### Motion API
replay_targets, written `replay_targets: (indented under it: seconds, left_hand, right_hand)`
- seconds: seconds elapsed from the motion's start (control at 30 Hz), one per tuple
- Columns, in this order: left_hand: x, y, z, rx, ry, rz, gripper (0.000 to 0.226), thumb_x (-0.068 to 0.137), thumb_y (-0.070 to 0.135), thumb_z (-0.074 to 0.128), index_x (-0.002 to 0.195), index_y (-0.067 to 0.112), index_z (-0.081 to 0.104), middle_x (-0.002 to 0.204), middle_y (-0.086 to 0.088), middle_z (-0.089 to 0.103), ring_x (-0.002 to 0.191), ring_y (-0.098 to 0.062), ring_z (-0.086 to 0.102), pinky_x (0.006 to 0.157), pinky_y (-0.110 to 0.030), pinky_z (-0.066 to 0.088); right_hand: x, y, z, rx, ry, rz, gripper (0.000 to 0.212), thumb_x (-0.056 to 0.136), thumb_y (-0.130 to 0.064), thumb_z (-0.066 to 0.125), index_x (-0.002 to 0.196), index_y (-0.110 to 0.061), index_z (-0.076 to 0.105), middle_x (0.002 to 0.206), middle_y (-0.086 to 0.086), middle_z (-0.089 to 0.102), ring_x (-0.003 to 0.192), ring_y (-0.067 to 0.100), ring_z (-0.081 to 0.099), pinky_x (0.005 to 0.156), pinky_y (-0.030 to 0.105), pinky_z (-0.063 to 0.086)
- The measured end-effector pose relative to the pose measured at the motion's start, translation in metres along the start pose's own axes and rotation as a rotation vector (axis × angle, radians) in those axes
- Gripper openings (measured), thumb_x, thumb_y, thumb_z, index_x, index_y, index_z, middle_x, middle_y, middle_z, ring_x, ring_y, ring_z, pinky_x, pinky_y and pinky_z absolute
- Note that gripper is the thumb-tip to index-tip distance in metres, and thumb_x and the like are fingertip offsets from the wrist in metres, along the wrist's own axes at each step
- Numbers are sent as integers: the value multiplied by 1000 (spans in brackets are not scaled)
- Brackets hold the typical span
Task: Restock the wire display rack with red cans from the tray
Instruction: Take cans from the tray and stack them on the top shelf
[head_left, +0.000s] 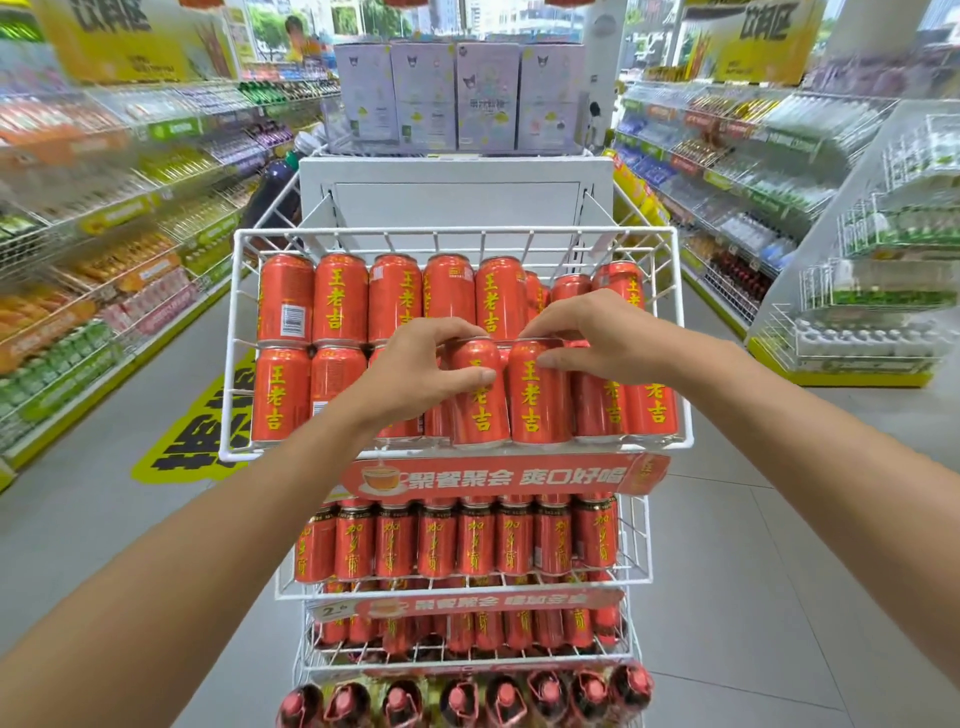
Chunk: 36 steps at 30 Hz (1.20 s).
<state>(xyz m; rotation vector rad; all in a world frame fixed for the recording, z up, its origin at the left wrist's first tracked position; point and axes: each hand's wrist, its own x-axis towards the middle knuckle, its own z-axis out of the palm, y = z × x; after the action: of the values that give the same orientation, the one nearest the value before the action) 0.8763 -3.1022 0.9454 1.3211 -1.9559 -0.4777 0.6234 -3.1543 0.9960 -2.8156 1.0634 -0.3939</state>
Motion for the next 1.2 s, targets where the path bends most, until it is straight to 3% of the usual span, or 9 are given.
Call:
replay_targets:
  seconds: [0.13, 0.23, 0.43, 0.63, 0.77, 0.9, 0.97, 1.1, 1.2]
  left_hand:
    - [9, 1, -5, 68, -67, 24, 49, 83, 43, 81, 124, 18, 72, 110, 7, 75, 105, -12, 71, 95, -45, 57]
    - [14, 3, -8, 68, -109, 28, 47, 82, 46, 81, 121, 19, 72, 107, 6, 75, 103, -16, 71, 93, -48, 57]
    - [19, 6, -15, 56, -181, 39, 47, 85, 37, 83, 124, 15, 72, 109, 6, 76, 104, -10, 71, 96, -40, 57]
    - [14, 9, -12, 62, -181, 39, 39, 90, 36, 78, 123, 17, 70, 107, 2, 75, 101, -17, 71, 91, -45, 57]
    - [12, 14, -9, 95, -177, -6, 36, 91, 33, 76, 123, 17, 70, 106, 3, 74, 98, -15, 70, 91, -43, 58]
    - [5, 21, -8, 239, -94, -38, 60, 94, 41, 71, 146, 13, 56, 145, -4, 61, 132, -18, 57, 113, -36, 46]
    - [0, 27, -14, 351, -52, -51, 67, 96, 47, 66, 151, 11, 49, 152, -7, 54, 140, -22, 51, 114, -34, 41]
    - [-18, 43, -37, 599, -103, -88, 67, 99, 52, 58, 149, 9, 48, 147, -16, 56, 137, -33, 52, 112, -47, 43]
    - [-45, 58, -53, 686, -164, -74, 63, 94, 62, 51, 130, 10, 59, 121, -15, 64, 115, -35, 60, 97, -52, 50]
  right_hand:
    - [9, 2, -2, -7, -55, -2, 34, 98, -25, 70, 131, -18, 70, 121, -4, 72, 100, 9, 60, 86, 26, 46]
    - [10, 2, 2, 13, -63, 19, 41, 95, -36, 72, 131, -18, 68, 114, -7, 69, 97, 7, 58, 76, 17, 41]
    - [11, 5, 6, 39, -31, 23, 45, 89, -39, 78, 128, -17, 68, 107, -10, 65, 94, 8, 58, 75, 16, 42]
    - [9, 1, 7, 10, -39, 29, 49, 92, -39, 75, 133, -16, 65, 113, -8, 64, 99, 7, 55, 76, 15, 39]
    - [7, -3, 8, -48, -54, 41, 53, 94, -41, 72, 138, -14, 62, 131, 1, 67, 112, 14, 60, 90, 24, 44]
    - [1, -18, 7, -145, -32, 83, 54, 99, -43, 64, 143, -13, 58, 139, 5, 63, 127, 24, 58, 104, 37, 48]
    - [-4, -30, 8, -195, -1, 128, 53, 100, -47, 58, 141, -13, 58, 135, 8, 63, 124, 28, 59, 102, 45, 50]
    - [-16, -59, 5, -260, 7, 211, 55, 101, -52, 52, 139, -12, 57, 136, 10, 58, 125, 31, 57, 99, 49, 52]
    - [-34, -85, 1, -283, -1, 242, 60, 102, -54, 50, 144, -11, 51, 142, 11, 54, 132, 32, 51, 101, 53, 51]
